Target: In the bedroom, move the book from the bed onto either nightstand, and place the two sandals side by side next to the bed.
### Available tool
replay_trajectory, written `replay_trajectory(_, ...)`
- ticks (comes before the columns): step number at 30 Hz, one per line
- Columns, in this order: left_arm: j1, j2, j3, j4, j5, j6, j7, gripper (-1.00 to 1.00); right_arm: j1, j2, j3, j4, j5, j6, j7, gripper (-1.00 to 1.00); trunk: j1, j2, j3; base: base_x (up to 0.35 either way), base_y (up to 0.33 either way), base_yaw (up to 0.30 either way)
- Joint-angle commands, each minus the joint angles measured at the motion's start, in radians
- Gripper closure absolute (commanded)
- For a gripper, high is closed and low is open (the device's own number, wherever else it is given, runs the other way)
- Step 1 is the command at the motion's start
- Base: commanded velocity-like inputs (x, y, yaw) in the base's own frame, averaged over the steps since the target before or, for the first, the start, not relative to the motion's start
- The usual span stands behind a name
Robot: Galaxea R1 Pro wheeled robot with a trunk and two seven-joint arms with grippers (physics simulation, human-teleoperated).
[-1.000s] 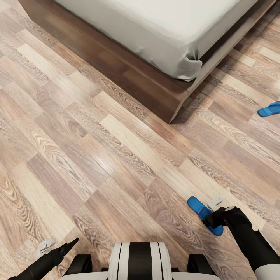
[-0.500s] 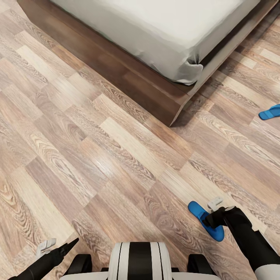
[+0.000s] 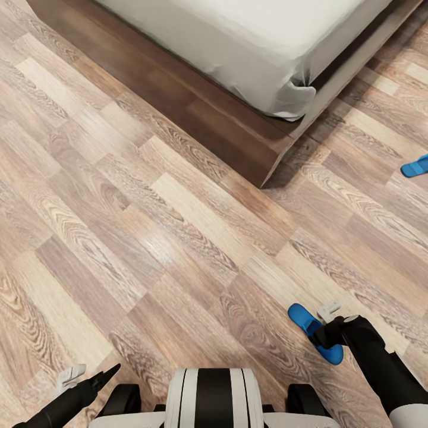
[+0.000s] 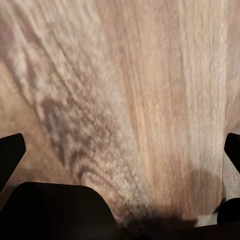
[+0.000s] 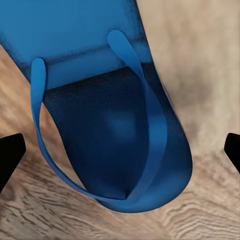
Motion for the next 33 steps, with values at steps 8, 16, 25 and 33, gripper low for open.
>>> replay_trajectory(8, 0.0, 0.0, 0.001, 0.0, 0.008, 0.009, -0.001, -1.0, 0.0, 0.0, 0.0, -0.001, 0.011, 0.001, 0.01, -1.0, 0.0, 0.0, -0.001, 0.0, 0.0, 0.0)
replay_trajectory(16, 0.0, 0.0, 0.001, 0.0, 0.008, 0.009, -0.001, -1.0, 0.0, 0.0, 0.0, -0.001, 0.011, 0.001, 0.01, -1.0, 0.001, -0.001, -0.008, 0.0, 0.0, 0.0)
replay_trajectory(25, 0.0, 0.0, 0.001, 0.0, 0.008, 0.009, -0.001, -1.0, 0.0, 0.0, 0.0, -0.001, 0.011, 0.001, 0.01, -1.0, 0.001, -0.001, -0.012, 0.0, 0.0, 0.0)
replay_trajectory(33, 0.0, 0.0, 0.001, 0.0, 0.008, 0.009, -0.001, -1.0, 0.0, 0.0, 0.0, -0.001, 0.011, 0.001, 0.01, -1.0, 0.002, -0.001, -0.016, 0.0, 0.0, 0.0)
